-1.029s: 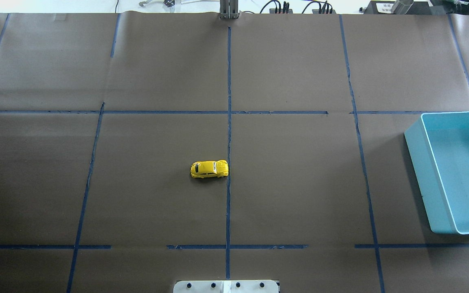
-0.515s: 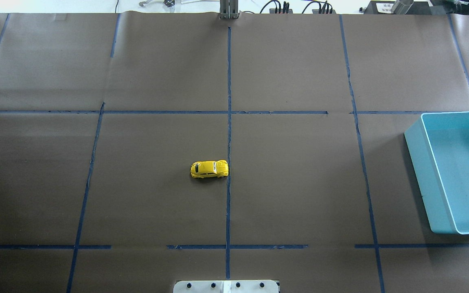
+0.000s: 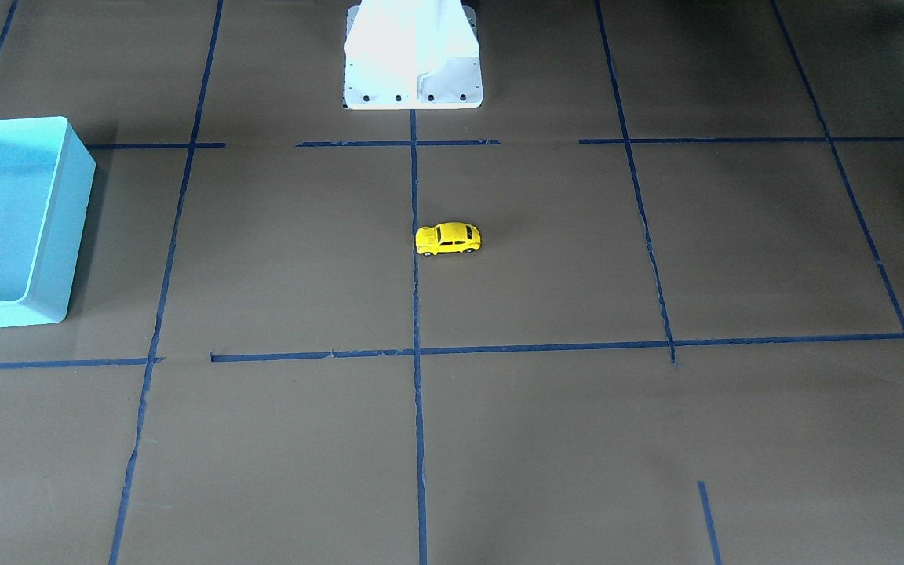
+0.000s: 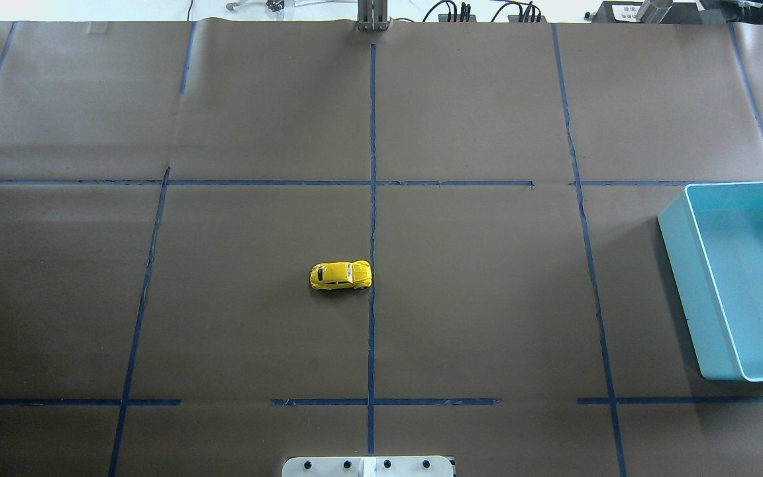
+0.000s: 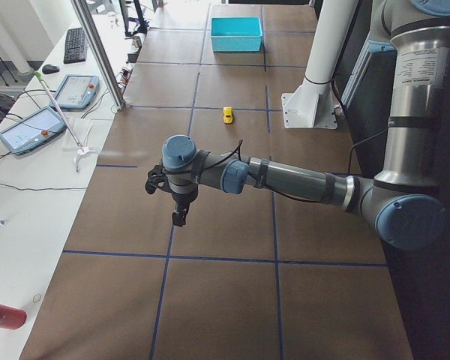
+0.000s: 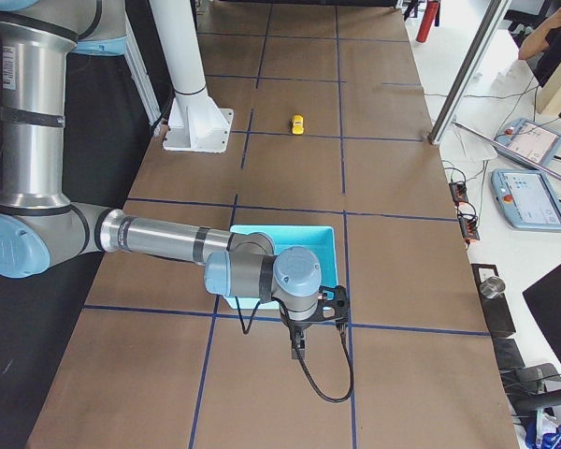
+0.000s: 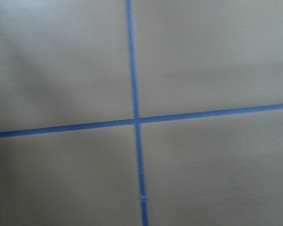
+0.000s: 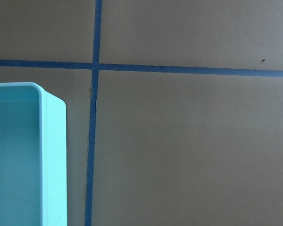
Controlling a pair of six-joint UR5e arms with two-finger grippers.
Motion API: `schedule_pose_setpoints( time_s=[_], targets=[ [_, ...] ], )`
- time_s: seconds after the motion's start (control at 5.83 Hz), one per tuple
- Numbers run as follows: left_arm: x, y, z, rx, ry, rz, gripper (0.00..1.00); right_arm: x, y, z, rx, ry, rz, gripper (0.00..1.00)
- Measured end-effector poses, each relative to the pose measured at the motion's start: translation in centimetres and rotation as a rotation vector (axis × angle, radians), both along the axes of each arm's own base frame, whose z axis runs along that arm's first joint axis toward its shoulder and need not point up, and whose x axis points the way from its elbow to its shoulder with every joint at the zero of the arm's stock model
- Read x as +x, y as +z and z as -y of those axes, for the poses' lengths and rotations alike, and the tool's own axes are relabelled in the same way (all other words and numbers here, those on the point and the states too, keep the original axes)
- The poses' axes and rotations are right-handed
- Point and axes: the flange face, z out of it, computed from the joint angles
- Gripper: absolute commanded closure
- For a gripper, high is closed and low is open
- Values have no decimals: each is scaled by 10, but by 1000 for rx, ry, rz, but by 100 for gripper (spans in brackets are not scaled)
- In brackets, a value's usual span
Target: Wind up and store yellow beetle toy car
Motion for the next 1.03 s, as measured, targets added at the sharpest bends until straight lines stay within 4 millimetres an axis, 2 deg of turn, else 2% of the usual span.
schedule_pose_setpoints(
  time_s=[0.34, 0.51, 0.69, 1.03],
  targets=[
    [91, -69, 19, 133, 158, -32, 0, 0, 0, 0, 0, 0, 0, 0],
    [149, -115, 27, 214, 251, -62, 0, 0, 0, 0, 0, 0, 0, 0],
    [212, -164, 24, 292, 349, -99, 0, 0, 0, 0, 0, 0, 0, 0],
    [317, -255, 4, 421, 500, -175, 0, 0, 0, 0, -1, 1, 0, 0]
  ],
)
